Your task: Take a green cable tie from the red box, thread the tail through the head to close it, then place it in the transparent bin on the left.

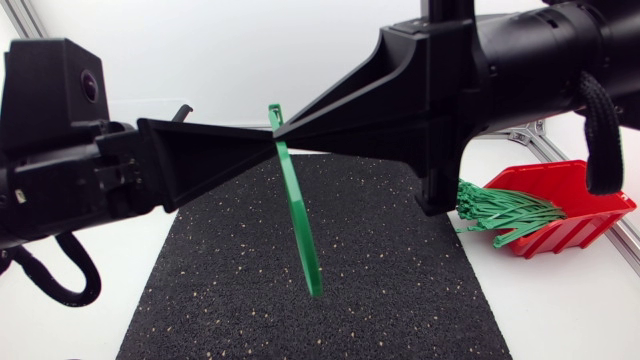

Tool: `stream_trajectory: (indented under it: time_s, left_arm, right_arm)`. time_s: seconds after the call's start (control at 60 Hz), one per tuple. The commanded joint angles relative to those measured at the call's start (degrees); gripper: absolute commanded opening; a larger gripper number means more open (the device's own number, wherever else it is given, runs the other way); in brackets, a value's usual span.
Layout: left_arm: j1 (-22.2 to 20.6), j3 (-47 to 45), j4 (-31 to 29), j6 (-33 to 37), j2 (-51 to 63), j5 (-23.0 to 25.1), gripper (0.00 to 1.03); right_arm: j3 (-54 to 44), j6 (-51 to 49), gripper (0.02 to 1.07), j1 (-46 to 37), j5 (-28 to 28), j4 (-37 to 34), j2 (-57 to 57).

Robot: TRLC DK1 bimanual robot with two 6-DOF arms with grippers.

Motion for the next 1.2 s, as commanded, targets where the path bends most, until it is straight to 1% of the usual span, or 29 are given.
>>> stream_trajectory:
  time_s: [0.0, 0.367, 0.5, 0.633, 0.833, 1.033, 1.183]
  left_arm:
    - [-0.49, 1.25, 0.15, 0.87, -0.75, -0.11, 0.04]
    - [-0.49, 1.25, -0.03, 0.87, -1.01, -0.02, 0.04]
    - [-1.54, 1.34, -0.03, 0.96, -1.10, -0.11, 0.04]
    - [-3.21, 1.25, -0.12, 2.19, -2.07, -2.66, 0.04]
    - [-3.47, 1.07, -0.20, 2.98, -2.60, -3.45, 0.04]
    - [-4.79, 0.28, -0.47, 4.39, -3.21, -5.73, 0.04]
    - [-4.97, 0.19, -0.56, 4.56, -3.65, -6.08, 0.04]
  right_arm:
    - [-1.31, 1.92, 0.08, -0.72, 0.12, 0.43, 0.03]
    - [-1.49, 1.92, 0.08, -1.33, 0.12, 0.87, 0.03]
    - [-0.79, 1.92, 0.08, -1.33, 0.12, 0.87, 0.65]
    - [0.00, 2.10, 0.08, -1.68, -0.06, 0.52, 2.23]
    - [1.67, 2.18, 0.08, -2.30, -0.23, -0.45, 4.34]
    - [3.70, 2.36, 0.08, -2.74, -0.14, -0.71, 4.52]
    - [4.75, 3.06, 0.08, -2.91, -0.06, -0.62, 4.60]
